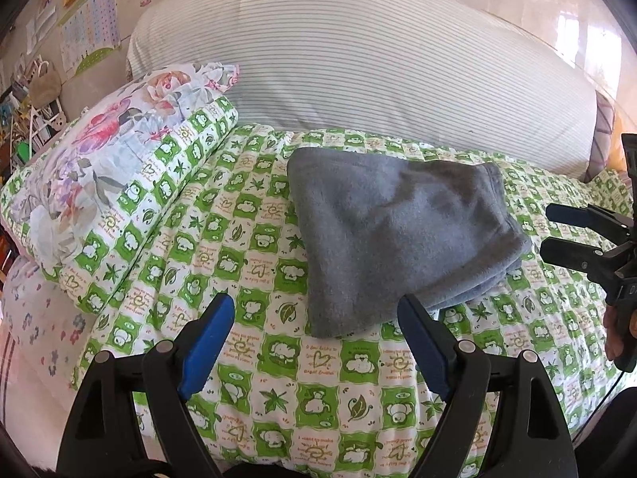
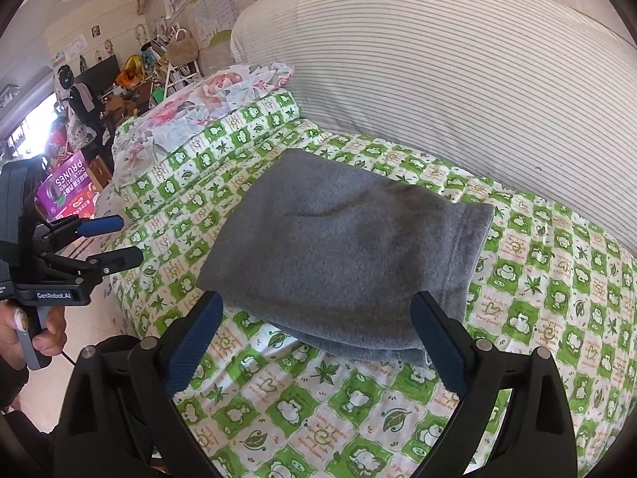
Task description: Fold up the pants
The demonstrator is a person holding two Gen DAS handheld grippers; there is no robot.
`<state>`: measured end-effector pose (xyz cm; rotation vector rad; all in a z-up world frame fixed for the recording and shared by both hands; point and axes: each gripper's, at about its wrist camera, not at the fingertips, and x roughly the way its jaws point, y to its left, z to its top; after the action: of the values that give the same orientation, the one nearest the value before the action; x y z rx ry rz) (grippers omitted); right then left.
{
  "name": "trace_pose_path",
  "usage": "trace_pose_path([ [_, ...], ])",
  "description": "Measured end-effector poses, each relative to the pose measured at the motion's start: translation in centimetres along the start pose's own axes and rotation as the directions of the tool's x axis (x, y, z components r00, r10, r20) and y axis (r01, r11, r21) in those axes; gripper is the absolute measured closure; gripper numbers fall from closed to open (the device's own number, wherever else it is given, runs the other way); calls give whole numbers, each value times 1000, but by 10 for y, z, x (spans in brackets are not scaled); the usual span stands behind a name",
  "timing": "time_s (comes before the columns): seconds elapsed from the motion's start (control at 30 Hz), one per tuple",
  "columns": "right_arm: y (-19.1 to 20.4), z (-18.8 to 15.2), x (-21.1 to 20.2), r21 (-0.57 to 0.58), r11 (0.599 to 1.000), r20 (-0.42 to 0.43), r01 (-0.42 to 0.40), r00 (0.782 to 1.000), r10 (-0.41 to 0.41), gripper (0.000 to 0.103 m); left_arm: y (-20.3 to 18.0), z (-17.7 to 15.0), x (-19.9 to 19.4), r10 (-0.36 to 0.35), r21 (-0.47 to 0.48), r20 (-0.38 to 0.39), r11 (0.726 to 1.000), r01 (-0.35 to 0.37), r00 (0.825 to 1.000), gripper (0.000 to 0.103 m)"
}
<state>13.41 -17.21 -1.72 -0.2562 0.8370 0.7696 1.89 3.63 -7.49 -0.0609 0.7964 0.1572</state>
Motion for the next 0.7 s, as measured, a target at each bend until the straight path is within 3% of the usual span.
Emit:
trace_pose_path([
  [0.7,-2,5,22,7,1000,-21,-9,1000,9,7,-5,6,31,-21,37,-12,999,21,1000,19],
])
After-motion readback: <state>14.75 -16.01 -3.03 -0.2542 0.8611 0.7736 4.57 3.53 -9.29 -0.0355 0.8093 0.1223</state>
